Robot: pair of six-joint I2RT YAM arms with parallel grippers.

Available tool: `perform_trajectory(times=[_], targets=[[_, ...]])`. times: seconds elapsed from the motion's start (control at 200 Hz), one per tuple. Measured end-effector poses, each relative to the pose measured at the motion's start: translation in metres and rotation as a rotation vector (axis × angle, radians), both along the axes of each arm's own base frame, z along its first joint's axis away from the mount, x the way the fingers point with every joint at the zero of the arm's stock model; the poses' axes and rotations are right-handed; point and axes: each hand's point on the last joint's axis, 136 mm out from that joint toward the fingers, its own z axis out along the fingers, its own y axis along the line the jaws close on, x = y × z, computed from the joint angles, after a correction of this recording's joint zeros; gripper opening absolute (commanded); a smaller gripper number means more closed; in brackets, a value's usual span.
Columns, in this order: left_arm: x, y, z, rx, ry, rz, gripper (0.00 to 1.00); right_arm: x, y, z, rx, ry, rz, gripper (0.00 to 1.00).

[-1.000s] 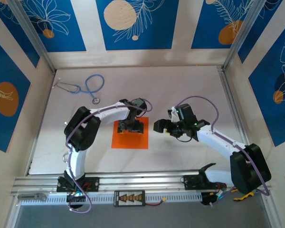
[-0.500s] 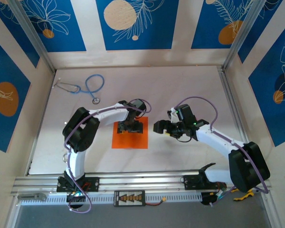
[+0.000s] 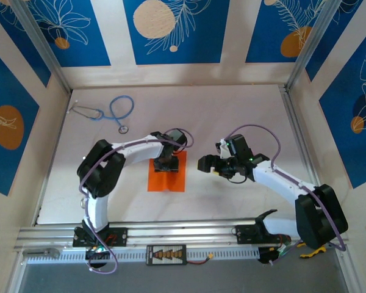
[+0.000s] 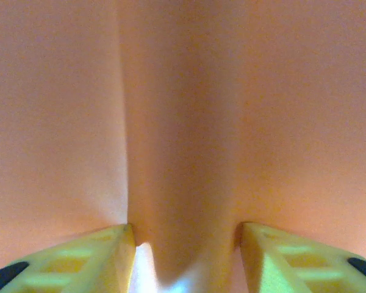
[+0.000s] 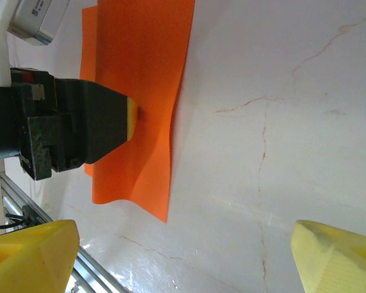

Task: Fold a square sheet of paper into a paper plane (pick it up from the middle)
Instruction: First fold the square sheet of paper in half at the center of the table.

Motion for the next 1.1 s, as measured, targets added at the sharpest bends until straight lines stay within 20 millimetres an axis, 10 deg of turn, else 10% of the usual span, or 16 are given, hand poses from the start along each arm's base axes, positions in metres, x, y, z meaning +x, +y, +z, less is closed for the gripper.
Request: perform_trajectory(times=[0.555,1.101], targets=[[-0.014,0.000,0.061,-0.297,-0.236,0.032,0.26,0.000,-0.024,0.015,-0.016,-0.046,-0.170,0.90],[-0.029,-0.065,0.104,-0.909,-0.177,0.055,0.29,0.010,-0.023,0.030,0.126,-0.006,-0.272,0.89]])
